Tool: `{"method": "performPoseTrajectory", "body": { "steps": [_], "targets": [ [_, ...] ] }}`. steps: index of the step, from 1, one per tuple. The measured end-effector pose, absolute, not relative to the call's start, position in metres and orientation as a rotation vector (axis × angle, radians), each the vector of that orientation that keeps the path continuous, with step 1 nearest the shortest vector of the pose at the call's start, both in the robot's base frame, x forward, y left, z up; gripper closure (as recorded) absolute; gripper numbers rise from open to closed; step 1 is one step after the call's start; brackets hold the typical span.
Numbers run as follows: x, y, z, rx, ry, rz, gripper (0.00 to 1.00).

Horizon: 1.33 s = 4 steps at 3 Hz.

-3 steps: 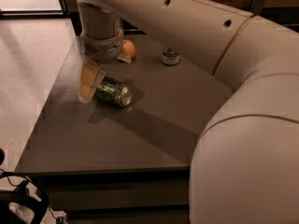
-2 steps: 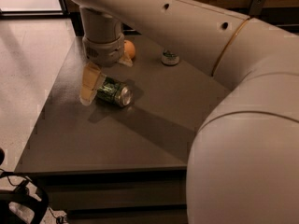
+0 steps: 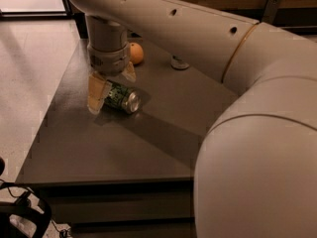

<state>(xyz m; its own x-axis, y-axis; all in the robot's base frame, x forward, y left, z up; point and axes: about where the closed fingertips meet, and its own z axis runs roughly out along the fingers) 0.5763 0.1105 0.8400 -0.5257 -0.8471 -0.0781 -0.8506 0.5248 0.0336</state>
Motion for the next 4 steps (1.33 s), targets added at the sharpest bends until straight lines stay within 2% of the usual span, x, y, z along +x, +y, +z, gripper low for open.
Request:
{"method": "performPoseTrajectory", "body": {
  "steps": [3, 4],
  "targets": [
    [0.5801, 0.1167, 0.8361, -1.499, 2.68, 0.115, 0.88],
    [0.581, 0.1183, 0.8348, -1.498, 2.676, 0.118, 1.0]
  ]
}}
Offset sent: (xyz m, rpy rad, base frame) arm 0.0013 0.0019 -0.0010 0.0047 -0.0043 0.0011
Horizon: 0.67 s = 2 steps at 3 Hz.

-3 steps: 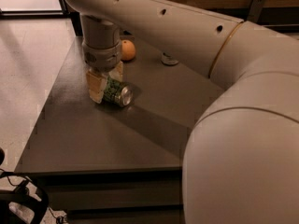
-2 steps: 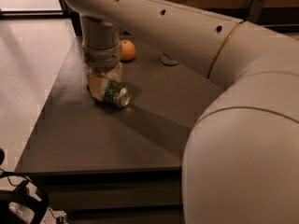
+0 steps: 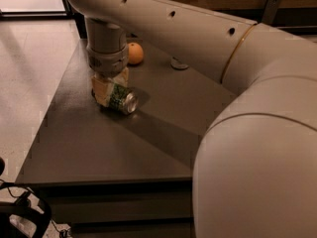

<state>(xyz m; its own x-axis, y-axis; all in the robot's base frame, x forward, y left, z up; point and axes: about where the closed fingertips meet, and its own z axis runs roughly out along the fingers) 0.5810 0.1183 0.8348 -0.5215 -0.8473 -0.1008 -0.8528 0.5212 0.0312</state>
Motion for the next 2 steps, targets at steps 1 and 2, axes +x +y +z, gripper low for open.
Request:
{"method": "performPoseTrajectory", "body": {
  "steps": [1, 2],
  "targets": [
    [0.581, 0.1183, 0.8348, -1.498, 2.676, 0.118, 1.0],
    [0.5842, 0.1157, 0.8402, -1.512, 2.646, 0.126, 1.0]
  ]
}}
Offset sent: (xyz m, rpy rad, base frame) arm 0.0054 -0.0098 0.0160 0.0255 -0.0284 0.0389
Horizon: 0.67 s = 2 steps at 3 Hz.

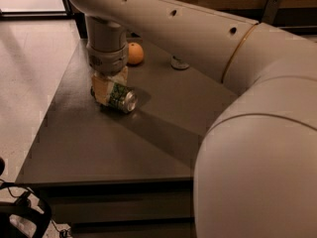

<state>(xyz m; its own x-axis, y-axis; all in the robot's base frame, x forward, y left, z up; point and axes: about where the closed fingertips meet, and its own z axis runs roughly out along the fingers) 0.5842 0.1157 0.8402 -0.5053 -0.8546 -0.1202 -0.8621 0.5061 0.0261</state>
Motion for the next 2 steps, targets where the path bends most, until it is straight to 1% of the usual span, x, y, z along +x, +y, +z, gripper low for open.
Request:
{"method": "performPoseTrajectory", "body": {
  "steps": [2],
  "targets": [
    [0.594, 0.085, 0.875, -1.421, 2.503, 0.223, 1.0]
  ]
}}
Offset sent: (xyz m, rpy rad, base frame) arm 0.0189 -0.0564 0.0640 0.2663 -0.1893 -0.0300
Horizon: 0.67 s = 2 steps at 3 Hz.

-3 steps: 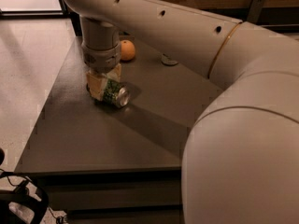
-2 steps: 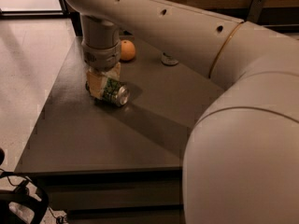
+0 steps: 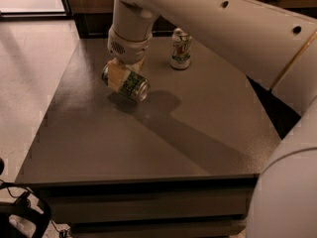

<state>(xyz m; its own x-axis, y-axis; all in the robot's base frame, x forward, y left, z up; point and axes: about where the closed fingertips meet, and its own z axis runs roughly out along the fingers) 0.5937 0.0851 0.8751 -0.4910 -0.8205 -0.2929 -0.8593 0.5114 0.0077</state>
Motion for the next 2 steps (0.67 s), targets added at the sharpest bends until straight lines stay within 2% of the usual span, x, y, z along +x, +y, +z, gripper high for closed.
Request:
{"method": "performPoseTrajectory", "body": {
  "steps": [2],
  "targets": [
    [0.606, 0.061, 0.905, -1.359, 2.28, 0.403, 1.0]
  ]
}}
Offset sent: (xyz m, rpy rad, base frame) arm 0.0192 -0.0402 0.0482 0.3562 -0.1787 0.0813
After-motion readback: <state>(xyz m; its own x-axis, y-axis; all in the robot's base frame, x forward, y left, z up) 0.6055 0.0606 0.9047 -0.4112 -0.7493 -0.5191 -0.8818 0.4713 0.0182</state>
